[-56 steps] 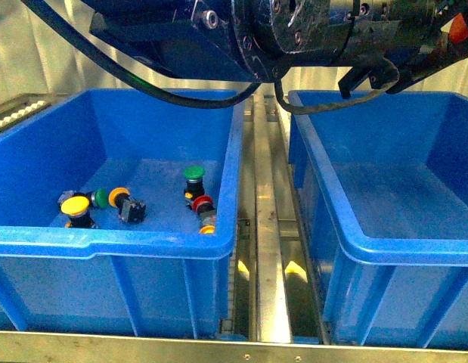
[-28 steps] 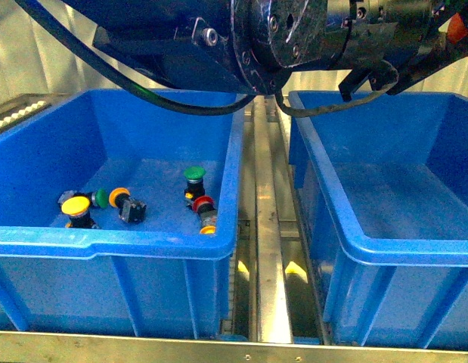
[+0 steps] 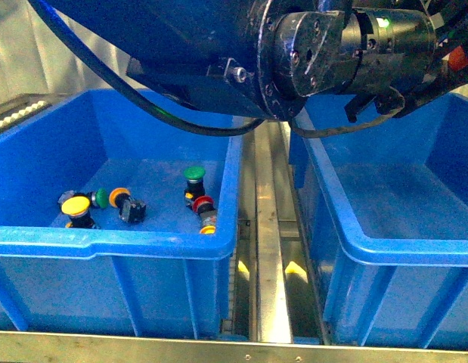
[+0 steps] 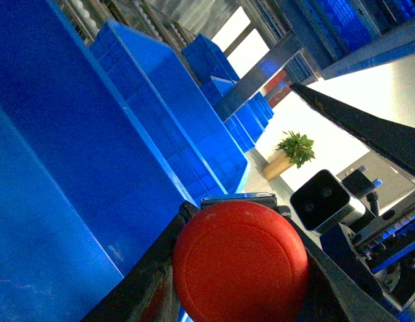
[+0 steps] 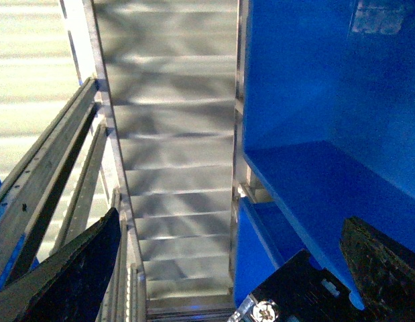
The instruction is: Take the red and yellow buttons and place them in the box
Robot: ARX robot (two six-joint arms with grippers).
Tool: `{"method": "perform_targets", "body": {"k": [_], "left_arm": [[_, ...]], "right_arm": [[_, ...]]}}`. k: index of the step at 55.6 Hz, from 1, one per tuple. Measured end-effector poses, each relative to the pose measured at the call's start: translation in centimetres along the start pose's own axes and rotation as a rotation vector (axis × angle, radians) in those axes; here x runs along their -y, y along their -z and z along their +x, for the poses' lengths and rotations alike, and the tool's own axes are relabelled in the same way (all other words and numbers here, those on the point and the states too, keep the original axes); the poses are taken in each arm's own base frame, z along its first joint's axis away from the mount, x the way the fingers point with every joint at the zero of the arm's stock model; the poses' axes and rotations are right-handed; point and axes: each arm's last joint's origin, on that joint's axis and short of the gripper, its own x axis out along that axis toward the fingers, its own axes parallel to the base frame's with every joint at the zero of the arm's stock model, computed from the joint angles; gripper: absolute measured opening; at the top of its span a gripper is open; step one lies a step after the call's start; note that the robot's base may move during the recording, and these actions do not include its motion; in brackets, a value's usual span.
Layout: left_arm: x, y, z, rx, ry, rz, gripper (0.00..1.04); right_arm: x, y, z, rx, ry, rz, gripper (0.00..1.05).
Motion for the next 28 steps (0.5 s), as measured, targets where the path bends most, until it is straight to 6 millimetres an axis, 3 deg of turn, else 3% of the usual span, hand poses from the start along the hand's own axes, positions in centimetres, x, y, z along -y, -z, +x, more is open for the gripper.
{"method": "perform_targets", "body": {"k": [3, 22, 28], "left_arm": [[0.0, 0.1, 0.3, -0.003, 0.001, -0.003, 0.33], [0.4, 0.1, 1.8, -0.018, 0.010, -0.006, 0.33], [0.3, 0.6, 2.5, -0.034, 0.011, -0.013, 0.33]], "right_arm": [[0.0, -0.1, 0.0, 0.003, 0.001, 0.000, 0.96], [1.1, -1.8, -0.1, 0.022, 0.041, -0.005, 0.44], [1.4, -2.5, -0.2, 0.037, 0.050, -0.006, 0.42]]}}
